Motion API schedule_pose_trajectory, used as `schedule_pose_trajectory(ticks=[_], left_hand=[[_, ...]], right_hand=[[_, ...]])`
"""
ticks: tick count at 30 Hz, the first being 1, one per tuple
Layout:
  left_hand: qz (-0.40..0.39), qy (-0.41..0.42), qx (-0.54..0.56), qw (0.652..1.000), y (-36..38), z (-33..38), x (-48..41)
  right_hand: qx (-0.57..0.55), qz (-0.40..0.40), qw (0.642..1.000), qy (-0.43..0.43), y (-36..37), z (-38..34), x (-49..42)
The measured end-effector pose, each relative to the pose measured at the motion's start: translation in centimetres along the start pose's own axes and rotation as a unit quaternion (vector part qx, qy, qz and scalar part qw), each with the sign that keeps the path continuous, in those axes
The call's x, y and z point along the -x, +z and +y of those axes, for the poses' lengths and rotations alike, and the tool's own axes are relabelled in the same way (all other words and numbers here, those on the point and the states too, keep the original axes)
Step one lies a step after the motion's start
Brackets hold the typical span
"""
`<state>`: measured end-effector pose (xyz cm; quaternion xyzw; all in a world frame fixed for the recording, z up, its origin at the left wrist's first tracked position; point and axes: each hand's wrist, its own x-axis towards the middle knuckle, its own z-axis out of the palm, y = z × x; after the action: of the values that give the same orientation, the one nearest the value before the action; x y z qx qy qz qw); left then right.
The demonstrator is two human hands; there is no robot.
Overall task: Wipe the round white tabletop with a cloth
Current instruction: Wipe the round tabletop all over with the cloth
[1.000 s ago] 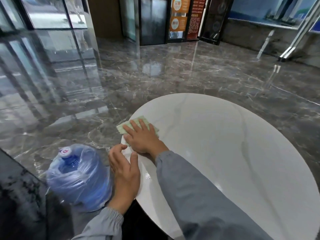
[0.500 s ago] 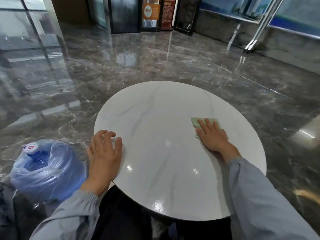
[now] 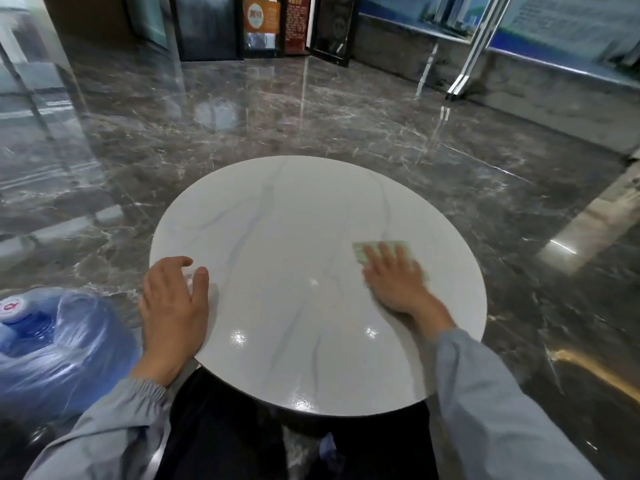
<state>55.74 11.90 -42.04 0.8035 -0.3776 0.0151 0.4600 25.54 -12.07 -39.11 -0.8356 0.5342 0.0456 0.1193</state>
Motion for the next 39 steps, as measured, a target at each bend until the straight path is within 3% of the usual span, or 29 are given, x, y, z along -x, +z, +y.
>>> schedule_pose_trajectory(ticks=[5, 8, 12, 14, 18, 21, 24, 29, 33, 36, 39], left_hand=[[0.084, -0.053, 0.116, 0.988, -0.2, 0.4, 0.3], [0.139, -0.105, 0.201, 0.964, -0.3, 0.2, 0.5], [0.180, -0.266, 0.362, 0.875, -0.1, -1.0, 1.3], [0.182, -0.287, 0.406, 0.848, -0.1, -1.0, 2.4], [0.104, -0.222, 0.299, 0.922, -0.1, 0.2, 5.1], [0.081, -0.066, 0.206, 0.973, -0.6, 1.9, 6.3], [0.044, 0.047, 0.162, 0.985, -0.6, 3.4, 7.2], [0.055, 0.003, 0.194, 0.980, -0.2, 3.7, 8.1], [0.071, 0.020, 0.190, 0.979, 0.2, 3.3, 8.9], [0.069, 0.021, 0.191, 0.979, 0.6, 3.8, 9.5], [0.070, 0.042, 0.178, 0.981, 0.5, 4.1, 10.0]], right_hand=[[-0.002, -0.023, 0.974, -0.225, 4.0, -18.7, 2.5], [0.012, -0.034, 0.946, -0.322, 5.5, -26.1, 5.4], [0.002, -0.034, 0.936, -0.351, 5.2, -26.5, 6.8], [0.001, -0.027, 0.939, -0.342, 4.8, -24.1, 6.9], [-0.027, -0.021, 0.969, -0.246, 3.6, -15.1, 6.6], [-0.028, 0.003, 0.991, -0.128, 2.0, -6.2, 5.6], [-0.017, 0.020, 1.000, 0.008, 0.5, 3.0, 5.6], [-0.023, 0.021, 0.991, 0.132, -0.3, 9.2, 7.3], [-0.038, 0.006, 0.998, 0.058, 1.0, 3.5, 10.0], [0.006, 0.021, 0.996, -0.083, 4.0, -4.6, 14.0], [0.035, 0.046, 0.972, -0.226, 7.0, -12.0, 19.2]])
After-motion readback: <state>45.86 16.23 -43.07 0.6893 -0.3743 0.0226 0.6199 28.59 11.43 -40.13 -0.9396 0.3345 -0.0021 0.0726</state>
